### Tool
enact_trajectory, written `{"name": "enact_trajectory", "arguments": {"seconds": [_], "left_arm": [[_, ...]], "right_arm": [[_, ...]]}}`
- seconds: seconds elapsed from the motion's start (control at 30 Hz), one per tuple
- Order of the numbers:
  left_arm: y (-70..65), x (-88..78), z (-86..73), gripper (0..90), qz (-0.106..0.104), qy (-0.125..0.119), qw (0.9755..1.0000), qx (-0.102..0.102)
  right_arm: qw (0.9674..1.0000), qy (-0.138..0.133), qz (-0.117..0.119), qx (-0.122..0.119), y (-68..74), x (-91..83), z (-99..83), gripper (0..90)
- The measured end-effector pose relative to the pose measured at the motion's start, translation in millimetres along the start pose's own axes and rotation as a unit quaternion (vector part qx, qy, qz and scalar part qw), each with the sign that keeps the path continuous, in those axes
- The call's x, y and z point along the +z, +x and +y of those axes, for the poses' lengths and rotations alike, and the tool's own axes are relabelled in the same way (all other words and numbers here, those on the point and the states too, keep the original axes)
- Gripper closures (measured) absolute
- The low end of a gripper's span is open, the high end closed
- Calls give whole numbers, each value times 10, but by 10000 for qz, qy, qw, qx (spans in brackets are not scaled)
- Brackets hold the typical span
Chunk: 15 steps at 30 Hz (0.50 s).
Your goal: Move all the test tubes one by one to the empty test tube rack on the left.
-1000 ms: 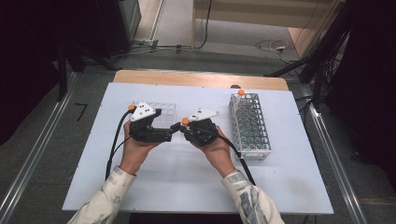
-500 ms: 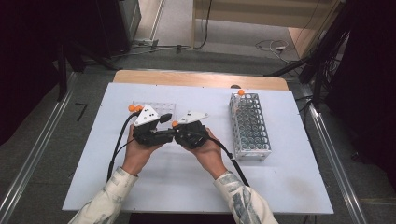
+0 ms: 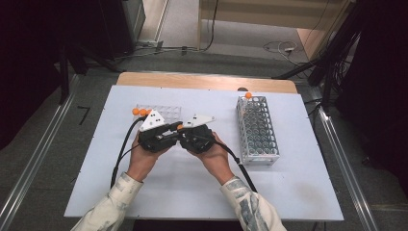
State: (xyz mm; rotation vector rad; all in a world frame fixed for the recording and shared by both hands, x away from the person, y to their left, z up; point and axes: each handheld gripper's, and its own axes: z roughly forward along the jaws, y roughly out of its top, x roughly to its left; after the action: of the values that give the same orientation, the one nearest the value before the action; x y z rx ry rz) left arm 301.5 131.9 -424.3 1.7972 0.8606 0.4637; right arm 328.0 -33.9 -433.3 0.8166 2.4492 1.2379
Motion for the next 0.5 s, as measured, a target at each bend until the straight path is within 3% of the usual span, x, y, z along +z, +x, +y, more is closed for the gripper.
{"name": "enact_trajectory", "arguments": {"seconds": [0.13,0.37,0.5], "left_arm": [[-1,-4,6,700,-14,-41,10000,-29],[25,-42,25,702,7,-159,9998,-77],[89,-100,47,702,87,-242,9996,-142]], "right_arm": [[10000,-4,68,44,-17,-3,-2,680],[9995,-11,39,314,-26,1,-36,368],[9992,13,-5,400,-45,-7,-75,311]]}}
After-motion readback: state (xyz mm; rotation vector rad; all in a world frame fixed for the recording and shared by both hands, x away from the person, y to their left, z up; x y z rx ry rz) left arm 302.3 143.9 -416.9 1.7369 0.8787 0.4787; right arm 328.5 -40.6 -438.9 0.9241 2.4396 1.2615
